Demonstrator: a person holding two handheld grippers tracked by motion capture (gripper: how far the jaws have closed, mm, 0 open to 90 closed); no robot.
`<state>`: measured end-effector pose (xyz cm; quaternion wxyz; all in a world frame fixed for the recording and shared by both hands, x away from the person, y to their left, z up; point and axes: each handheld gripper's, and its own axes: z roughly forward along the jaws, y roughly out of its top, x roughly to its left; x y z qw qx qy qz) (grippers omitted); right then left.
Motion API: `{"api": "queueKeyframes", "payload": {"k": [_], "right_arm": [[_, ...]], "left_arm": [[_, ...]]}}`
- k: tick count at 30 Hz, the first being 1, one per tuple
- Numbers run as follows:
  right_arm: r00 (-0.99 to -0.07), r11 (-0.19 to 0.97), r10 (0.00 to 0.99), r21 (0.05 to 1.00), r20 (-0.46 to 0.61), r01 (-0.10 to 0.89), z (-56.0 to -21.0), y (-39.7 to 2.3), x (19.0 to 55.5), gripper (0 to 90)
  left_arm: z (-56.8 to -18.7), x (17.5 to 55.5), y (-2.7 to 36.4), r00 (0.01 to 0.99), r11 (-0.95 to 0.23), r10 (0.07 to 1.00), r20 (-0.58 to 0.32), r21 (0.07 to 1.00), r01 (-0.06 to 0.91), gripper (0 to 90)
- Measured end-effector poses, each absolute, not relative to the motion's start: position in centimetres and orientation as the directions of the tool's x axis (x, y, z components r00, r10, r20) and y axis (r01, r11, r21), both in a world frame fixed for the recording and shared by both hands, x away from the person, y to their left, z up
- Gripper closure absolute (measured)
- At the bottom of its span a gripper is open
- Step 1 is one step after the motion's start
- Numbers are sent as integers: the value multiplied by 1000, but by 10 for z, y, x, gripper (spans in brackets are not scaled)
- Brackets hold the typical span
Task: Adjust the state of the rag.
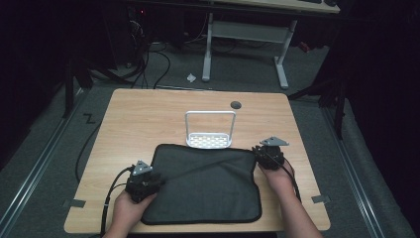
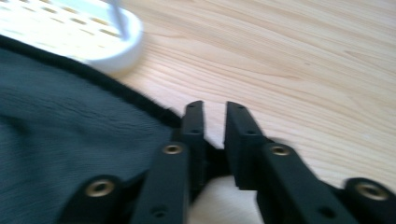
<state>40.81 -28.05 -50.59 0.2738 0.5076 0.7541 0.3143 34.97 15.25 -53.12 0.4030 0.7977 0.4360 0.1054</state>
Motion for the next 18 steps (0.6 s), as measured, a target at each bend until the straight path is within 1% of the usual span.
{"api": "queueKeyframes", "payload": {"k": [2,5,6,7,9,10,11,13,14,15,16,17,18], "right_arm": [[-327,289,939,751,-104,594,-502,-283,409,724],[-338,283,936,774,-96,567,-493,-283,401,722],[-364,296,927,781,-95,550,-488,-279,392,728],[-414,312,907,776,-72,549,-489,-271,377,758],[-432,318,900,769,-61,555,-491,-268,372,774],[-466,342,884,736,-41,584,-504,-261,362,832],[-471,351,882,718,-36,601,-511,-260,360,852],[-471,364,881,682,-33,634,-523,-261,360,883],[-472,358,881,692,-27,627,-524,-263,359,893],[-463,355,886,689,-33,631,-524,-268,360,898],[-442,355,895,686,-54,635,-523,-272,360,900],[-431,351,900,689,-62,634,-524,-278,360,900],[-413,339,908,691,-63,639,-524,-285,362,900]], "left_arm": [[-531,349,153,598,-294,780,-185,734,612,640],[-530,346,152,601,-301,779,-182,731,612,619],[-529,343,150,606,-311,777,-170,733,605,606],[-526,339,146,620,-324,769,-156,741,588,592],[-524,335,143,631,-332,762,-148,747,576,587],[-523,334,141,639,-341,756,-143,747,571,579],[-524,332,137,649,-354,747,-143,741,570,575],[-525,330,135,653,-362,743,-145,734,574,574],[-525,330,135,653,-362,743,-145,734,574,575],[-526,329,133,657,-355,736,-164,733,580,576],[-526,329,133,657,-355,736,-164,733,580,577],[-528,327,128,672,-361,716,-189,723,589,577],[-529,326,125,681,-368,706,-196,720,588,575]]}}
